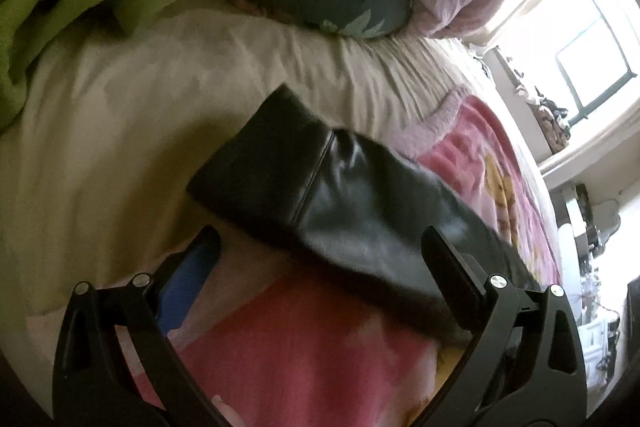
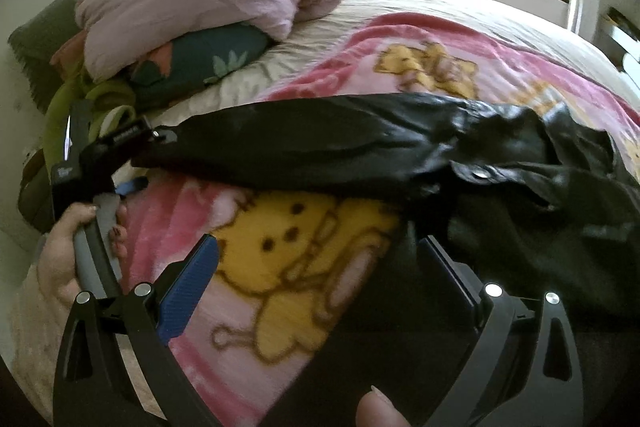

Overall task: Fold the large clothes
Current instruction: 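Grasp the sleeve cuff nearest the left tool with the left tool, then lift the sleeve with the left tool and fold it across the jacket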

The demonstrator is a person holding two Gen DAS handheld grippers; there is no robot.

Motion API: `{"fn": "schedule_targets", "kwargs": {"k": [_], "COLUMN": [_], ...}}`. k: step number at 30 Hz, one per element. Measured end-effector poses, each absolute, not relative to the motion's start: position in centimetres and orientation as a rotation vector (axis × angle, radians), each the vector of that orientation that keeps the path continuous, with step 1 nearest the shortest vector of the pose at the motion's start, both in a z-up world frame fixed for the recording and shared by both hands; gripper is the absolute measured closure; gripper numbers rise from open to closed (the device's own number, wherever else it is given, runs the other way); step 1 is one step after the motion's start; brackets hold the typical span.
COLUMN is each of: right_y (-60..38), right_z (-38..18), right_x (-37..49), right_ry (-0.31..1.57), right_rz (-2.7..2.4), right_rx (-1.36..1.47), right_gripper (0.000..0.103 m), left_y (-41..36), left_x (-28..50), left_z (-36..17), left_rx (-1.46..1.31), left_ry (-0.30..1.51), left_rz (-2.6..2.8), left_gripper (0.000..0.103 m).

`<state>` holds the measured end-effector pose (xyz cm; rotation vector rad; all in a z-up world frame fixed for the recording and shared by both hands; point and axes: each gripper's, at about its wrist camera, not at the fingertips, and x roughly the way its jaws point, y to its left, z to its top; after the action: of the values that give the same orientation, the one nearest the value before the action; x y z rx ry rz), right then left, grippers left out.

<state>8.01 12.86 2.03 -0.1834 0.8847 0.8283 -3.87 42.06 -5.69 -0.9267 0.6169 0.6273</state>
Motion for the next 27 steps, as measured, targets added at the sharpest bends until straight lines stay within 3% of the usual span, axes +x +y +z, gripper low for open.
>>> {"fn": "schedule_targets", "kwargs": {"k": [1,2,4,5,6,9,27], "right_y": [12.4,12.1,11.3,10.9,10.5,9.0,-1.9], "right_z": [2.0,2.0,2.1,2.1,2.2,2.3,3.7], "right_x": [8.1,8.1,8.3,8.4,8.6,9.0,10.3], "right_ry": [0.889,0.889,0.885,0.885,0.887,0.896,0.893], "right_rz": [0.821,0.815,0.797,0.786,0.777,0.747,0.583], "right_rx": [-0.178,-0.175,-0.168,-0.161,-0.152,-0.119,0.069], "right_gripper": [0.005,0.005,0.005,0.005,0.005,0.005,0.005], "left_y": [42.2,42.3,42.2,42.1,42.2,41.8,30.1], "left_x": [-3.7,-3.4,-3.0,-2.8,-2.6,-2.2,1.5], "left_z": [-5.6,-5.6,-5.0,-4.7,-4.4,-3.0,13.2], "left_rx": [-0.927,-0.928,-0.895,-0.876,-0.87,-0.859,-0.573], "left_ry": [0.607,0.603,0.602,0.597,0.589,0.549,0.307], "left_rz": [0.614,0.599,0.595,0.59,0.575,0.515,0.255], "left_gripper": [0.021,0.036,0.046,0.06,0.084,0.1,0.101]}}
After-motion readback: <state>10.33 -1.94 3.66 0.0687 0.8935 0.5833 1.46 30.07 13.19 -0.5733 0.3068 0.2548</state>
